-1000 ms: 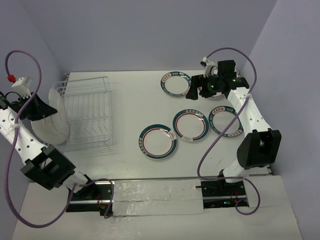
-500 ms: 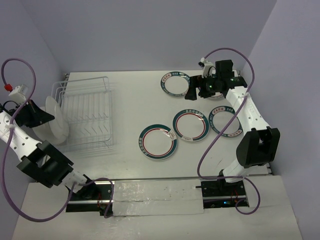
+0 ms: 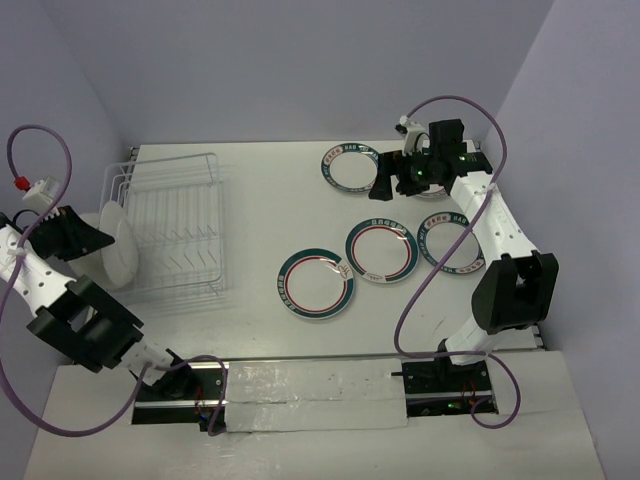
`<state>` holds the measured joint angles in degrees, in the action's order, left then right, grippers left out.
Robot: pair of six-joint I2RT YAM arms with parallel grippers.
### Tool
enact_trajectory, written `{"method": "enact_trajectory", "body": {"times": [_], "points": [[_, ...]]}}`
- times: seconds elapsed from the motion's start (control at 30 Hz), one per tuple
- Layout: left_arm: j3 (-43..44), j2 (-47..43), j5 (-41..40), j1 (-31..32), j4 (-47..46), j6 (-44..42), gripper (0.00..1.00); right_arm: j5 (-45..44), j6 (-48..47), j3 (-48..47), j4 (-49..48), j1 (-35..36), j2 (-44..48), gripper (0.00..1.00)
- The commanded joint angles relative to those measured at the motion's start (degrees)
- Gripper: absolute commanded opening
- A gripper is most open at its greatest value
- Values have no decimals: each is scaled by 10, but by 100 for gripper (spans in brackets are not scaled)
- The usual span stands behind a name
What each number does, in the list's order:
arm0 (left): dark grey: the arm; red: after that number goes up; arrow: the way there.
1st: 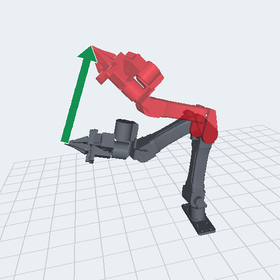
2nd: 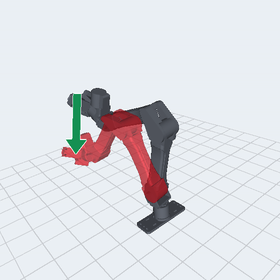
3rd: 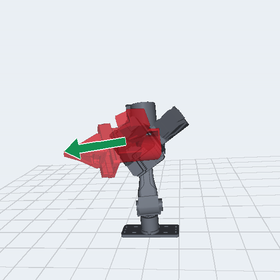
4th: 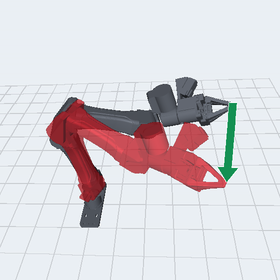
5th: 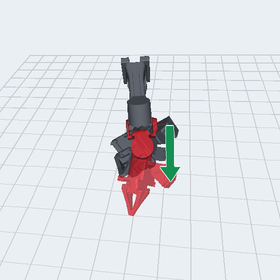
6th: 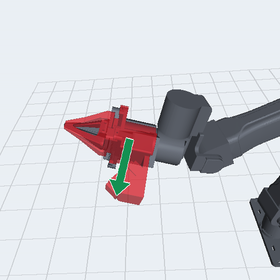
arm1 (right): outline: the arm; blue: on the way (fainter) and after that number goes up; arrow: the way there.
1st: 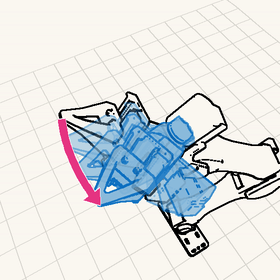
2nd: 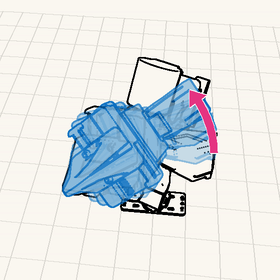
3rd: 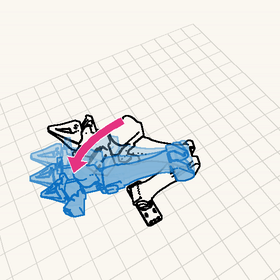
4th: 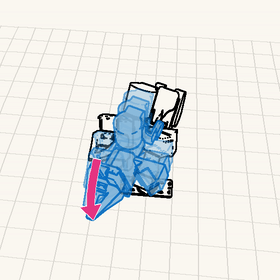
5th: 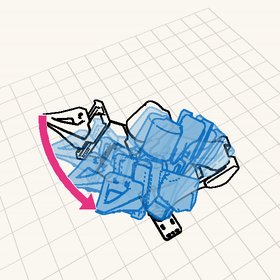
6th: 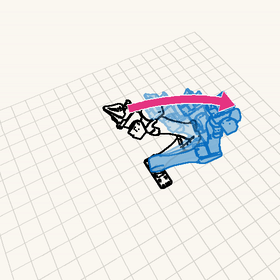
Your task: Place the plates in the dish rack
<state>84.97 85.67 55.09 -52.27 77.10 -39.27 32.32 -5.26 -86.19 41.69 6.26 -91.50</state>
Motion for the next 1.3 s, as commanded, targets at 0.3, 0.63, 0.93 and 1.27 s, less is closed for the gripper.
{"method": "enact_trajectory", "body": {"times": [0.3, 0.63, 0.93, 1.27], "points": [[19, -18, -7, -13, -51, 24, 95, -3, 1, -37, -5, 6, -3, 100], [-15, -218, -158, 15, -323, 172, 99, -40, 24, -38, -30, 6, -4, 100], [-16, -250, -259, 181, -361, 170, 99, -70, -19, 8, -38, 23, 5, 100], [-28, -198, -212, 343, -260, 138, 99, -22, -210, 30, 59, 175, -53, 89]]}}
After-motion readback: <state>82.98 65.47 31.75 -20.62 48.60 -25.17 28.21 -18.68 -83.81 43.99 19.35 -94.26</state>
